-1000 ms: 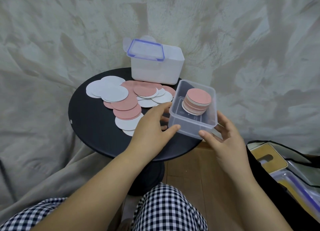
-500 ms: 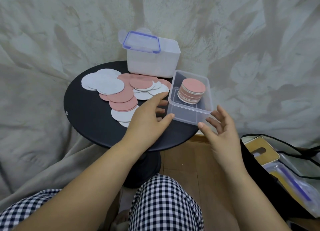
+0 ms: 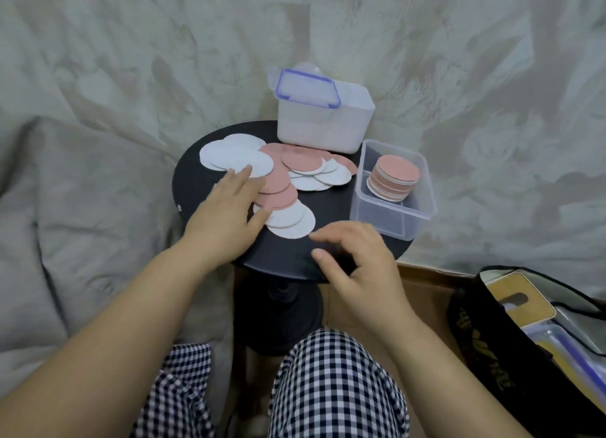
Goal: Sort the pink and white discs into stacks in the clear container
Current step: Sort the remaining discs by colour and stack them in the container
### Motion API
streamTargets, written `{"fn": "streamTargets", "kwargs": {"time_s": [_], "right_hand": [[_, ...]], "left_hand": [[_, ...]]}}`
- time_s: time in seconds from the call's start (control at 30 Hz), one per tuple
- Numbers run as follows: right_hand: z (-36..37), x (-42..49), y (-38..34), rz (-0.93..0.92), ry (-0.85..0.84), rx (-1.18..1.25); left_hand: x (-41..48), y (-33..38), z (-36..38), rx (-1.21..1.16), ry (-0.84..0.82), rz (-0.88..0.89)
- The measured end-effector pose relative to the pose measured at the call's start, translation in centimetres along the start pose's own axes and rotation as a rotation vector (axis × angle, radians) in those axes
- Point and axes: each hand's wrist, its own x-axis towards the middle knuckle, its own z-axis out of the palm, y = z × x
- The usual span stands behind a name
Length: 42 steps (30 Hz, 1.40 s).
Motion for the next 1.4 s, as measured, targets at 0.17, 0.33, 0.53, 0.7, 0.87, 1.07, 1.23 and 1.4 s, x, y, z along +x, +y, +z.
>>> {"fn": "streamTargets", "kwargs": {"time_s": [0.17,0.33,0.53,0.7,0.87,1.07,1.23,1.4], "right_hand": [[1.8,2.8,-0.1,0.035,-0.345,-0.294],[0.9,2.4,0.6,-0.018,-0.374,-0.346],[0.6,2.5,0.5,0.025,-0.264,-0.302],[1.3,2.8,0.1,0.03,-0.375,-0.33],[1.4,2.2,0.5,0.045,-0.233,-0.269],[1.8,2.6,-0.6,0.012,-0.241,-0.302],[2.3,3.5,-1.0,0.047,-0.321,-0.341],[2.4,3.1,-0.8,0.0,-0.209,-0.276]], "left_hand": [[-0.8,-0.7,0.0,0.041,-0.022,0.099],[-2.5,-1.7,-0.4,-0.06,0.1,0.228],[-1.6,-1.5,-0.4,-0.091,0.117,0.183],[-1.8,-1.5,0.0,-0.104,0.04,0.213],[-3.1,-2.3,-0.5,-0.154,0.237,0.279],[-3.8,-2.1,-1.9,-0.427,0.482,0.04],[-4.2,-1.5,-1.5,-0.711,0.532,-0.18],[-5.2,-1.5,-1.0,-0.893,0.549,-0.29]]}}
